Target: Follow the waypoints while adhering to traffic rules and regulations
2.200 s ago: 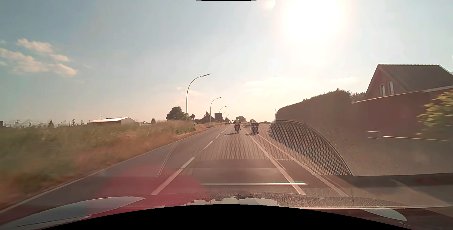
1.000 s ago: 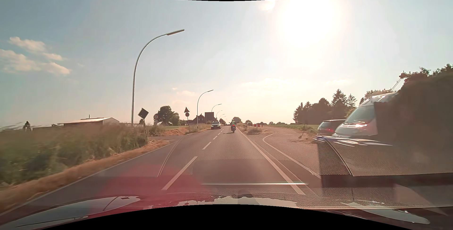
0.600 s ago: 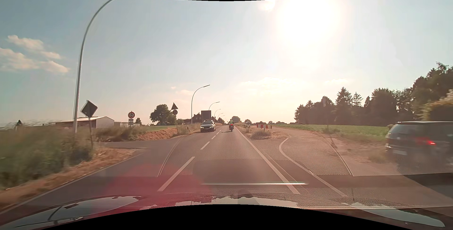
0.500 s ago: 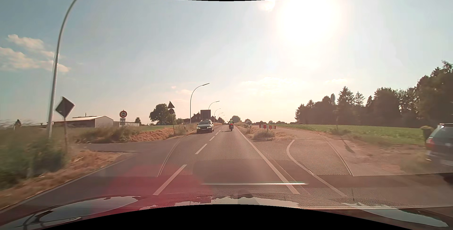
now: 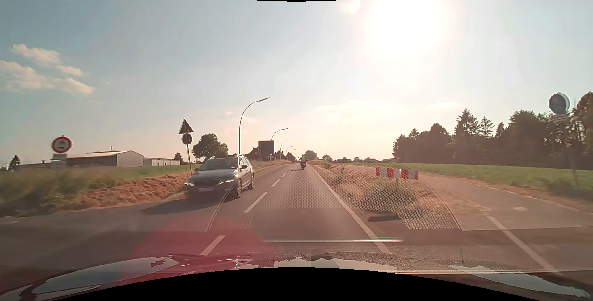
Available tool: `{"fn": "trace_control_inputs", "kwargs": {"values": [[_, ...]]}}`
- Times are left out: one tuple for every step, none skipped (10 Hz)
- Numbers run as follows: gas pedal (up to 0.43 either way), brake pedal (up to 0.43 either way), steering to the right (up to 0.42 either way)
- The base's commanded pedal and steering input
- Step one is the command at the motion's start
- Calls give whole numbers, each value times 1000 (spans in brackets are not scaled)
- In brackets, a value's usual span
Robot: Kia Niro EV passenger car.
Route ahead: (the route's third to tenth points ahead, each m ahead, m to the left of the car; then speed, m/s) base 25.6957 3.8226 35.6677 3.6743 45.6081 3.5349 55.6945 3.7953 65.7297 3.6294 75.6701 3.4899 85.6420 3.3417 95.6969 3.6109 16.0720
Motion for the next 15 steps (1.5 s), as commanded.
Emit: {"fn": "trace_control_inputs", "kwargs": {"values": [[370,0,-10],[378,0,-9],[378,0,-9],[378,0,-7],[378,0,-4],[378,0,1],[378,0,3],[378,0,3],[390,0,1],[398,0,-1],[409,0,-3],[409,0,-6],[409,0,-7],[421,0,-6],[421,0,-6]]}}
